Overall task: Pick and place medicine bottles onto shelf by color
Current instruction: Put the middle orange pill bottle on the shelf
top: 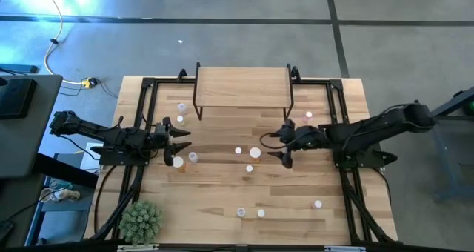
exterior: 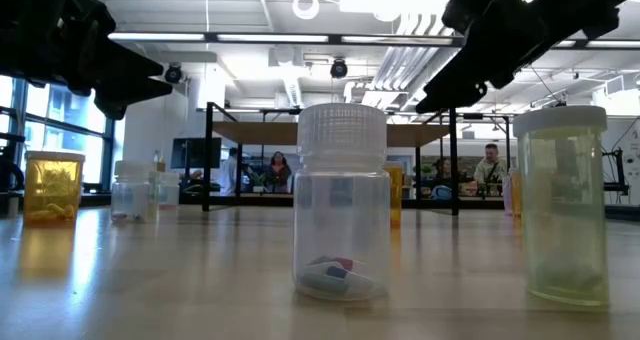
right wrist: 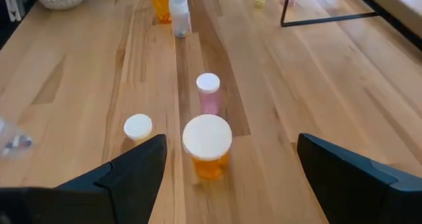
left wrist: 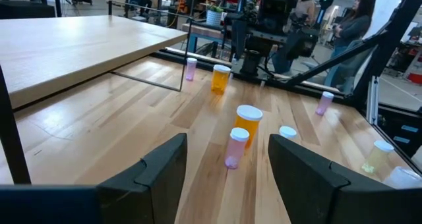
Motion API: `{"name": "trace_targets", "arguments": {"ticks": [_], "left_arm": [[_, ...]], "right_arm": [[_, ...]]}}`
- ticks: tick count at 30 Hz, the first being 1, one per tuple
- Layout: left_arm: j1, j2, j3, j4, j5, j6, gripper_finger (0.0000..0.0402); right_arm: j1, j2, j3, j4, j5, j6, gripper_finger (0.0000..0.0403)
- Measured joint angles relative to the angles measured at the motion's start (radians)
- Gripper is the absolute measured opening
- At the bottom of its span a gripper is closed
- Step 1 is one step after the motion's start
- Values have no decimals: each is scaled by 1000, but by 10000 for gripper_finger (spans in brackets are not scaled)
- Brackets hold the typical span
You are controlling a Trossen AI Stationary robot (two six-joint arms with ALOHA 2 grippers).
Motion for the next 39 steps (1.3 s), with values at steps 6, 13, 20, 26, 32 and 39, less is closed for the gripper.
{"name": "trace_targets", "arguments": {"ticks": [6, 13, 20, 26, 32, 39], "left_arm": [[0, 0, 0, 0, 0, 0, 202], [0, 0, 0, 0, 0, 0, 202], [0, 0, 0, 0, 0, 0, 202], [0, 0, 0, 0, -1, 0, 202], [0, 0, 0, 0, -2, 0, 202], [0, 0, 0, 0, -20, 0, 202]], "right_arm": [[0, 121, 0, 136, -7, 0, 332], [0, 245, 0, 251, -20, 0, 332], [0, 353, 0, 343, -20, 0, 332], [0, 421, 0, 416, -30, 5, 332], [0, 473, 0, 458, -32, 5, 332], [0, 512, 0, 481, -31, 7, 307]]}}
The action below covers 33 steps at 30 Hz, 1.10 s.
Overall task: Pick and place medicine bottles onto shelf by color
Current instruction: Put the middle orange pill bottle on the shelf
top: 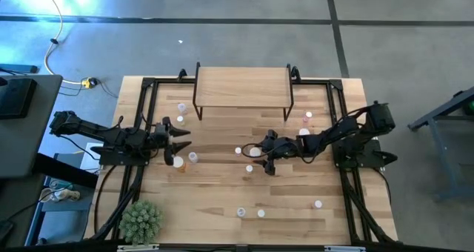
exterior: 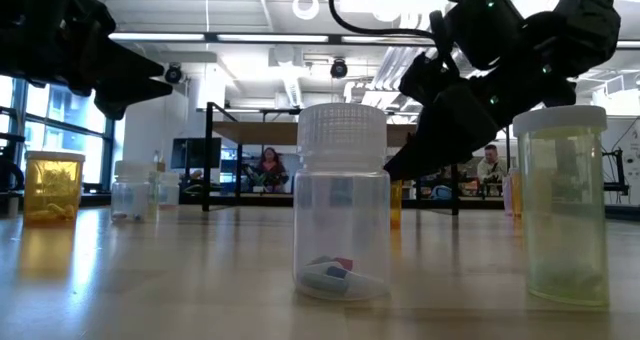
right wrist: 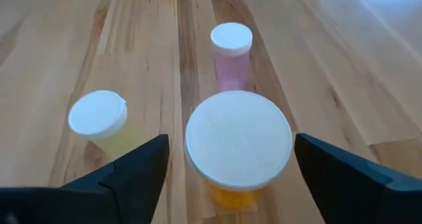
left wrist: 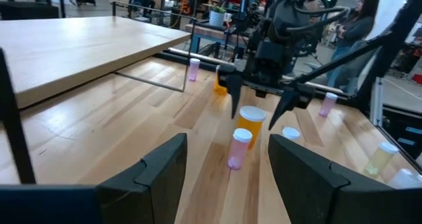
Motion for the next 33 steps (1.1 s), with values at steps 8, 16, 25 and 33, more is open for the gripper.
{"name": "trace_targets", "arguments": {"ticks": [8, 16, 25, 33], "left_arm": [[0, 0, 0, 0, -37, 0, 202], [0, 0, 0, -1, -37, 0, 202], [0, 0, 0, -1, -37, 0, 202], [0, 0, 0, -1, -37, 0, 202]], "right_arm": [[0, 0, 0, 8, 1, -7, 236], [0, 1, 0, 8, 4, -26, 186], [0, -20, 0, 15, 3, -30, 183], [-3, -184, 0, 23, 49, -86, 182]]}}
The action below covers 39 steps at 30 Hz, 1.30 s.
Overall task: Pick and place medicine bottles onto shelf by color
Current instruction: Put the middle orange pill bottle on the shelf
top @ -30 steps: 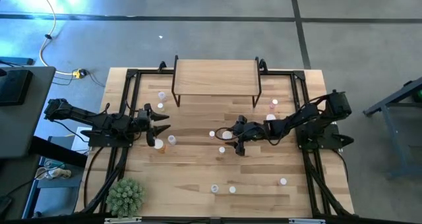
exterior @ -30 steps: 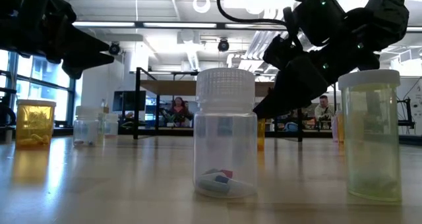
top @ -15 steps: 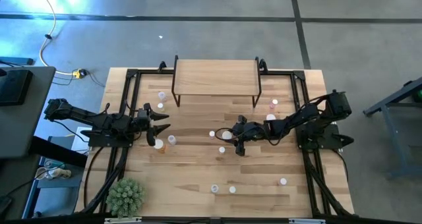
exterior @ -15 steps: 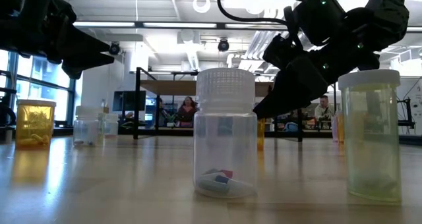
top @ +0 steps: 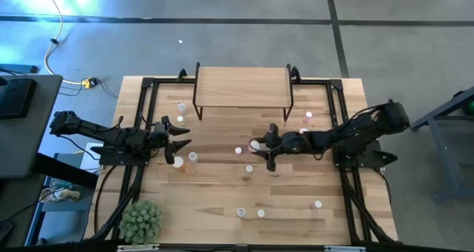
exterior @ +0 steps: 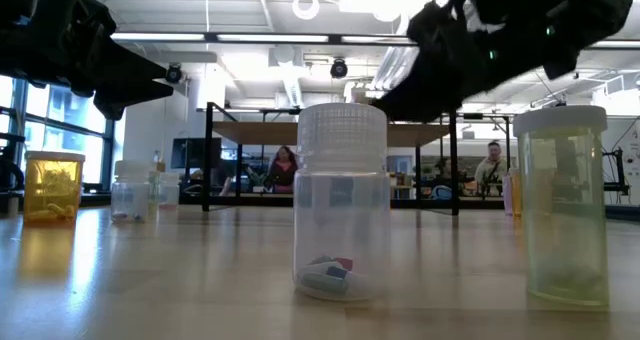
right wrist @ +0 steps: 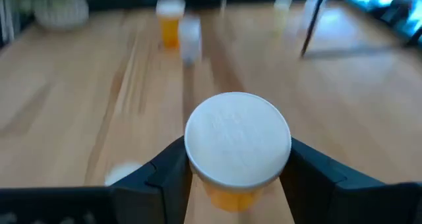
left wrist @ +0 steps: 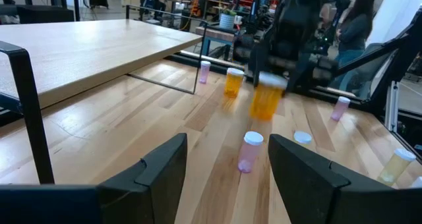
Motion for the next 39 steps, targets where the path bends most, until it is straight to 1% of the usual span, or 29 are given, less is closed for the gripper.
{"name": "trace_targets", "arguments": {"ticks": [4, 9, 15, 19, 21, 23, 25, 29, 34, 37, 39], "left_arm": [[0, 0, 0, 0, 0, 17, 202], [0, 0, 0, 0, 0, 26, 202], [0, 0, 0, -8, 0, 28, 202], [0, 0, 0, -8, 0, 58, 202], [0, 0, 0, -8, 0, 69, 202], [0, 0, 0, -7, 0, 79, 202], [0, 0, 0, -7, 0, 79, 202], [0, 0, 0, -7, 3, 79, 202], [0, 0, 0, -8, 3, 79, 202], [0, 0, 0, -8, 3, 78, 202], [0, 0, 0, -8, 3, 78, 202]], "right_arm": [[-35, -104, 1, -11, 29, -14, 182], [-114, -211, 1, -16, 42, -54, 182], [-256, -316, 1, -17, 46, -71, 182], [-362, -369, 1, -17, 46, -80, 182], [-415, -387, 22, -50, 46, -89, 182], [-462, -394, 68, -122, 46, -99, 182], [-509, -389, 141, -238, 46, -108, 182], [-594, -353, 281, -435, 43, -115, 182], [-655, -300, 371, -556, 29, -82, 182], [-673, -261, 398, -609, 26, -58, 182], [-686, -229, 402, -619, 5, -27, 182]]}}
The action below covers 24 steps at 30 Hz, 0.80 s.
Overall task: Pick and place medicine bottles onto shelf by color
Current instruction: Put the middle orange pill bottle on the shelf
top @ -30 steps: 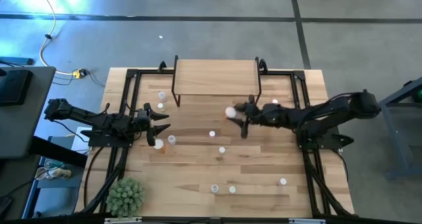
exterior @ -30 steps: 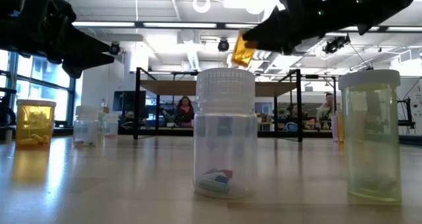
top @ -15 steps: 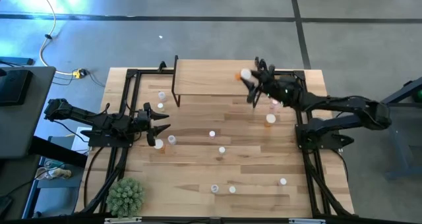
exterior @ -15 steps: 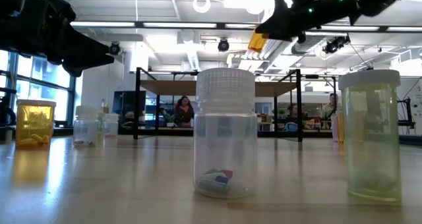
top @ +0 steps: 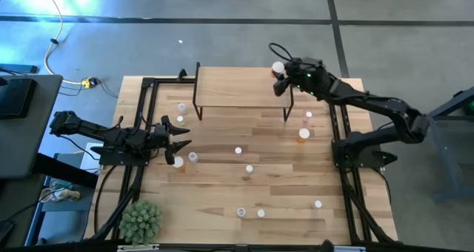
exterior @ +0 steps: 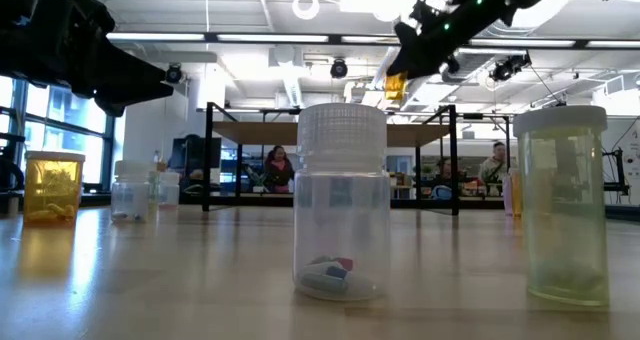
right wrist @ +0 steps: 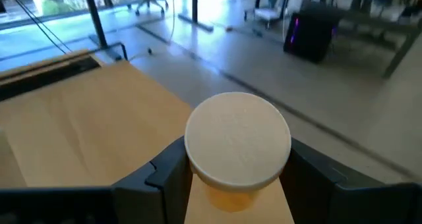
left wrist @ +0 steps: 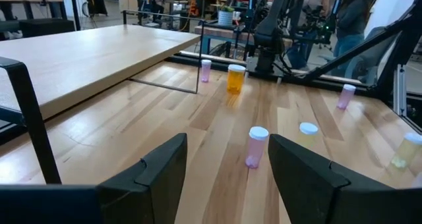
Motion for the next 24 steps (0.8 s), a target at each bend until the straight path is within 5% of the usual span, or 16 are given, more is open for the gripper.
{"name": "trace_targets", "arguments": {"ticks": [13, 24], "left_arm": [[0, 0, 0, 0, 0, -2, 202], [0, 0, 0, 0, 1, 0, 202]], "right_arm": [[-29, 159, 0, 2, 13, 91, 182], [-31, 174, 1, 11, 31, 76, 182]]}}
